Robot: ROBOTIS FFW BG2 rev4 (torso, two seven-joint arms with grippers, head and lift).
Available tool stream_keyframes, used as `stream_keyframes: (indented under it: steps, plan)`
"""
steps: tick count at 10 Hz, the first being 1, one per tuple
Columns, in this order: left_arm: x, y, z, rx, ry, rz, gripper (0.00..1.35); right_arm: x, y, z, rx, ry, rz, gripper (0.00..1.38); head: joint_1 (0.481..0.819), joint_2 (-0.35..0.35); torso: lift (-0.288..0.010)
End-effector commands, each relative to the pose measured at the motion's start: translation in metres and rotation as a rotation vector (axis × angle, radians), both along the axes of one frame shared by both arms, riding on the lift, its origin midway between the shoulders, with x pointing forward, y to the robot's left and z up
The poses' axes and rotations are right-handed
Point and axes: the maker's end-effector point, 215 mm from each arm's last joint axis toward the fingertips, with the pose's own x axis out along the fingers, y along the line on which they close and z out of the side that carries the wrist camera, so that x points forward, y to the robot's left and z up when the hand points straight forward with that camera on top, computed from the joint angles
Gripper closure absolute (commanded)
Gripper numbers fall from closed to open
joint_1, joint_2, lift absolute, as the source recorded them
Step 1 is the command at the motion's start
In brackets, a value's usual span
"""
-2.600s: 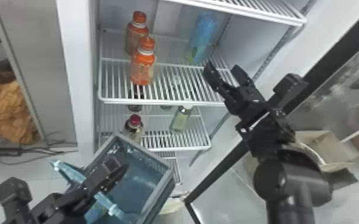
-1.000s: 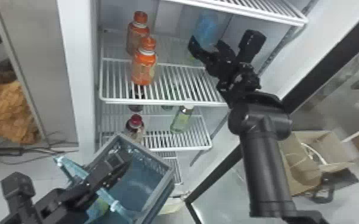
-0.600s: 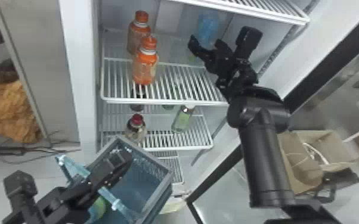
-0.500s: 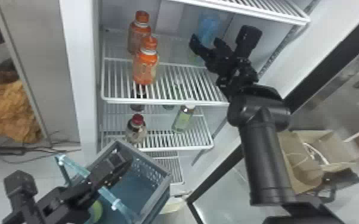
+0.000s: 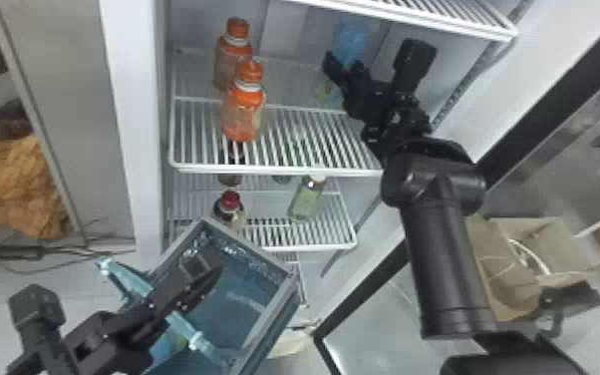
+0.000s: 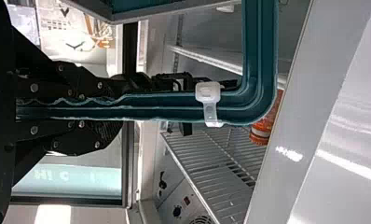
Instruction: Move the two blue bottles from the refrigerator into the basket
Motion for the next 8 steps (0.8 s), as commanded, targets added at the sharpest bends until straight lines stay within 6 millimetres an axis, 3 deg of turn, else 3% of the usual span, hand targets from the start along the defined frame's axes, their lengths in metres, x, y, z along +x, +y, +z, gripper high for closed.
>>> stream_keyframes:
  steps: [1,5,8]
  plan:
    - [0.001,0.000,0.001,0.000,-0.003,0.001,1.20,-0.007,0.004,0.006,-0.004,-0.017,0.007,1.25,0.695,-0.325,0.000]
    - [0.000,-0.001,0.000,-0.002,-0.001,0.000,1.20,-0.057,0.011,0.018,-0.005,-0.042,0.025,1.25,0.695,-0.329,0.000]
    - [0.001,0.000,0.002,-0.007,-0.002,0.003,1.20,-0.106,0.042,0.024,0.037,-0.057,0.090,1.25,0.695,-0.331,0.000]
